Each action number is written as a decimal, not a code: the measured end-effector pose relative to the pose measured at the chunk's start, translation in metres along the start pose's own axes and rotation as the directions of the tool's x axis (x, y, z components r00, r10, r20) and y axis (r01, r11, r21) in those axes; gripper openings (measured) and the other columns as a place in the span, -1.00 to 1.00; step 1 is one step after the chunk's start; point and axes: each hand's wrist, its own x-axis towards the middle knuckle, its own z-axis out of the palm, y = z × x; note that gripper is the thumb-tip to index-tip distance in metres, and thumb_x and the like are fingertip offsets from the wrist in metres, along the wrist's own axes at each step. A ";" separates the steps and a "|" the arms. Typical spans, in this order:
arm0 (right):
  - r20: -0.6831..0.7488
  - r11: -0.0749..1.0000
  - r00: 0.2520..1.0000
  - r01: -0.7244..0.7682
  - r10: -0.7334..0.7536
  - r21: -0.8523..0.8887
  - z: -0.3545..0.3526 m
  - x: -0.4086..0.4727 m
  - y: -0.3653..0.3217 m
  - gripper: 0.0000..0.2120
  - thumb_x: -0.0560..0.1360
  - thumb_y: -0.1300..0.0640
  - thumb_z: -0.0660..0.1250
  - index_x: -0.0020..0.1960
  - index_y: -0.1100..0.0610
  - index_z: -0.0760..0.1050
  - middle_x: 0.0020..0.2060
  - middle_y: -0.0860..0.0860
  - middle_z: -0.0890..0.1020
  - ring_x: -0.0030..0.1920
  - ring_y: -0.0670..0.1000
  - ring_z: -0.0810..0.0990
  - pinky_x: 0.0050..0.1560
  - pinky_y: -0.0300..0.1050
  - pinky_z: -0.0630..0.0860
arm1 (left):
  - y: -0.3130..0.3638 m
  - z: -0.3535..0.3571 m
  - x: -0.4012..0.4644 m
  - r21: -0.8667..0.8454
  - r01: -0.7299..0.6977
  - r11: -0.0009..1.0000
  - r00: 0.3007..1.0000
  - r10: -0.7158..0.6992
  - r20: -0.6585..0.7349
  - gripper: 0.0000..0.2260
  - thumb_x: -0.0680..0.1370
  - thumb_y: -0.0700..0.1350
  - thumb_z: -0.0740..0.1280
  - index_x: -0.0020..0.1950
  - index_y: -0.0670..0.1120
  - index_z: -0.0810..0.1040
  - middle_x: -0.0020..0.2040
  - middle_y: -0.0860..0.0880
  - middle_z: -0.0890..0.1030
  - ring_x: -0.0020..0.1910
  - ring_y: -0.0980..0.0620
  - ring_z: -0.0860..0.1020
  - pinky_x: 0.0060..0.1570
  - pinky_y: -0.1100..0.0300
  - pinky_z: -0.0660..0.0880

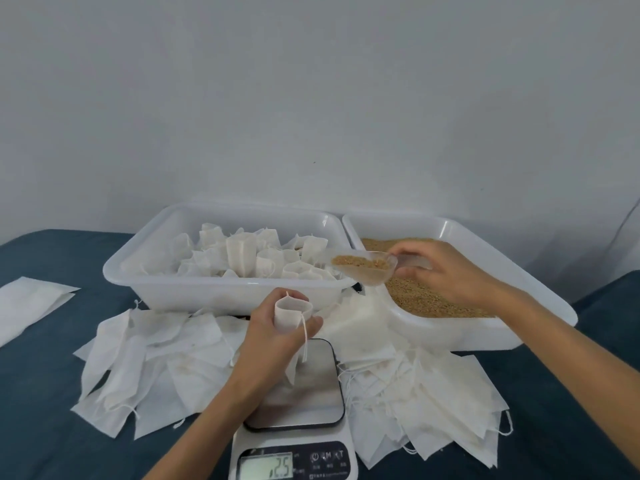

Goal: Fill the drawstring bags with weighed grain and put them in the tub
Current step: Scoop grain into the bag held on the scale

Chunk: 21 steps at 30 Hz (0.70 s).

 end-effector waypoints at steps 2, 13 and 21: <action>0.012 0.997 0.998 0.058 -0.058 -0.044 0.001 -0.002 -0.014 -0.80 0.59 0.09 0.39 0.18 -0.12 0.60 0.14 -0.31 0.64 0.17 -0.30 0.59 0.22 -0.19 0.46 | 0.000 0.000 0.000 0.007 0.004 1.000 1.000 -0.004 0.002 -0.81 0.51 -0.24 0.55 -0.03 -0.05 0.58 -0.21 0.01 0.63 -0.27 0.13 0.59 -0.32 0.30 0.51; -0.019 0.915 0.987 0.139 -0.159 -0.379 -0.004 0.003 -0.041 -0.71 0.56 0.10 0.40 0.25 -0.16 0.58 0.00 -0.22 0.59 0.17 -0.16 0.55 0.61 0.04 -0.16 | 0.002 0.000 -0.003 0.013 0.036 0.999 0.998 -0.037 0.047 -0.76 0.46 -0.04 0.55 0.07 0.11 0.59 -0.05 -0.04 0.74 -0.08 -0.11 0.70 -0.22 0.09 0.60; -0.005 0.864 0.978 0.181 -0.207 -0.470 0.000 0.004 -0.051 -0.66 0.56 0.13 0.39 0.29 -0.14 0.58 0.01 -0.17 0.58 0.17 -0.08 0.54 0.61 0.02 -0.19 | 0.003 0.002 -0.004 -0.043 -0.005 0.999 0.996 0.009 0.091 -0.75 0.46 -0.12 0.54 0.04 0.16 0.62 -0.14 0.05 0.72 -0.15 0.13 0.66 -0.11 0.34 0.54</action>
